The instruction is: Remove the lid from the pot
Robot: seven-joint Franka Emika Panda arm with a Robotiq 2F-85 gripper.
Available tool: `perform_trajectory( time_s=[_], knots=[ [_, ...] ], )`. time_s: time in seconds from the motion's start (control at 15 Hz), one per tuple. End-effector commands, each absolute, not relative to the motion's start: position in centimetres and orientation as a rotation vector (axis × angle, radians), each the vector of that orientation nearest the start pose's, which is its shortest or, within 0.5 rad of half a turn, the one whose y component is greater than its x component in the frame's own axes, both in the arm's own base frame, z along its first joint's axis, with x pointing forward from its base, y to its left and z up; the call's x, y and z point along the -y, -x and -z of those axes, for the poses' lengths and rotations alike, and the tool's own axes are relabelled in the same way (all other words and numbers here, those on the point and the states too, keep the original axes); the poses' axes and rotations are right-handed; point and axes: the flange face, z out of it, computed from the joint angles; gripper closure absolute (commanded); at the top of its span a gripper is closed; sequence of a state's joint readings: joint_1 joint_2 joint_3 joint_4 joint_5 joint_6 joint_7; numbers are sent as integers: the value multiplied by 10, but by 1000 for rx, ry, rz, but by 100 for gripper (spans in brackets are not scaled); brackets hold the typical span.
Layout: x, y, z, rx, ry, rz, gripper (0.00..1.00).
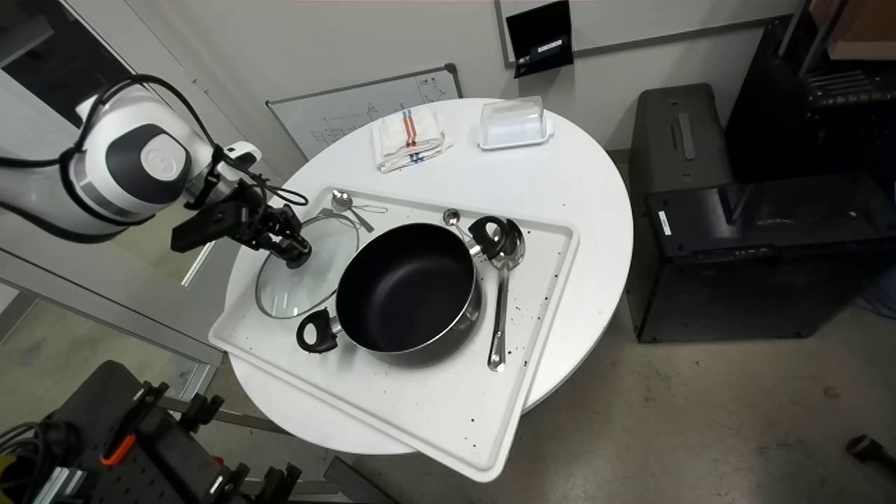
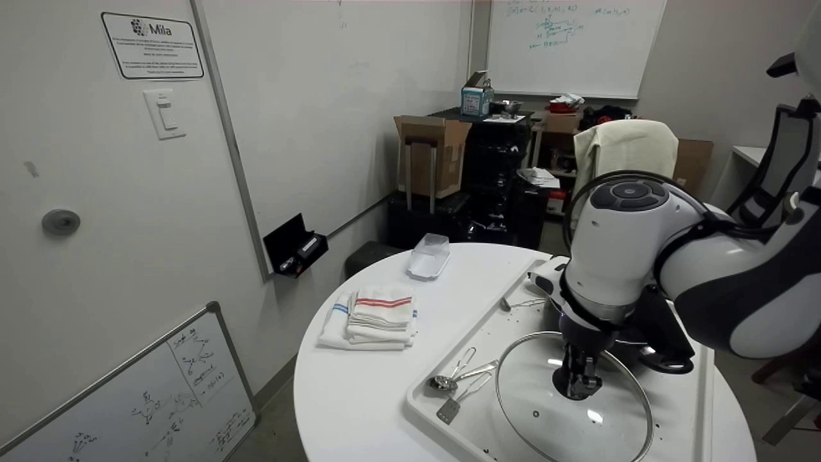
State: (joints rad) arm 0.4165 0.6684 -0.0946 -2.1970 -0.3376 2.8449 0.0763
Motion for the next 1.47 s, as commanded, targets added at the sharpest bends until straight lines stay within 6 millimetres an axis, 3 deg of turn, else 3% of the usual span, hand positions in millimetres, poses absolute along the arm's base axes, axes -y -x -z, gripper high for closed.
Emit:
perform_trajectory(
  time_s=[0.0, 0.6, 0.67, 0.73, 0.93, 1.4],
  knots=[
    [-170, -508, -61, 962, 3134, 32, 75],
    [-149, -505, -22, 968, 3052, -16, 75],
    [-146, -504, -21, 970, 3046, -23, 36],
    [-144, -503, -22, 971, 3037, -25, 23],
    [-139, -503, -29, 982, 3014, -21, 3],
    [-131, -492, -58, 1035, 2946, -18, 0]
  ],
)
